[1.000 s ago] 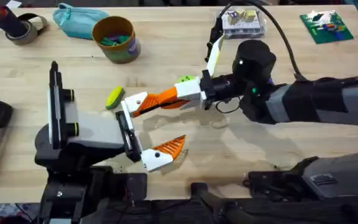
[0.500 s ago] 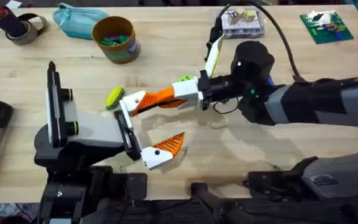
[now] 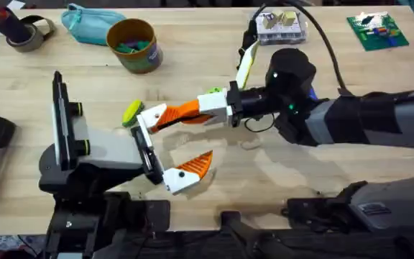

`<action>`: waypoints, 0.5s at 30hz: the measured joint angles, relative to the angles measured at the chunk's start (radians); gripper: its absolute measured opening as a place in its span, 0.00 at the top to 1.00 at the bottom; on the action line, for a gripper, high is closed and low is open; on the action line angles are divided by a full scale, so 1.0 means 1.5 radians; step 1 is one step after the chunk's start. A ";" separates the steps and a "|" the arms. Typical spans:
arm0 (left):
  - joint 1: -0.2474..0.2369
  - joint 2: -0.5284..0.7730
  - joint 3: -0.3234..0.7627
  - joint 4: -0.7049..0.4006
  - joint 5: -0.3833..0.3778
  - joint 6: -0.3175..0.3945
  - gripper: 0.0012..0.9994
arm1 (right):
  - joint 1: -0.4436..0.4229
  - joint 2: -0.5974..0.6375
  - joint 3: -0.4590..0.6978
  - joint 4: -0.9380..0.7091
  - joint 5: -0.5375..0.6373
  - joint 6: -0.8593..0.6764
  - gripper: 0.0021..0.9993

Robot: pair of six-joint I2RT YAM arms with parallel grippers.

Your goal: Pick up the gripper from the table and insert it into the empty holder that is missing its gripper. Then pick up a screw, insert it into the mounting hole, and use the screwdriver to tighten it. Finally, clean up the table by picking up the vegetable and placing it into the bucket.

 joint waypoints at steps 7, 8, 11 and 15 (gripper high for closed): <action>0.000 0.000 0.000 0.001 -0.001 0.006 0.02 | 0.003 -0.022 0.000 -0.019 0.010 -0.001 0.99; 0.000 0.000 0.000 0.001 -0.001 0.008 0.02 | 0.004 -0.025 0.000 -0.022 0.011 -0.001 0.99; 0.000 0.000 0.000 0.001 0.000 0.011 0.02 | 0.005 -0.029 -0.004 -0.023 0.014 -0.001 0.99; 0.000 0.000 0.000 0.000 0.005 0.010 0.02 | 0.005 -0.034 -0.016 -0.016 0.018 -0.002 0.99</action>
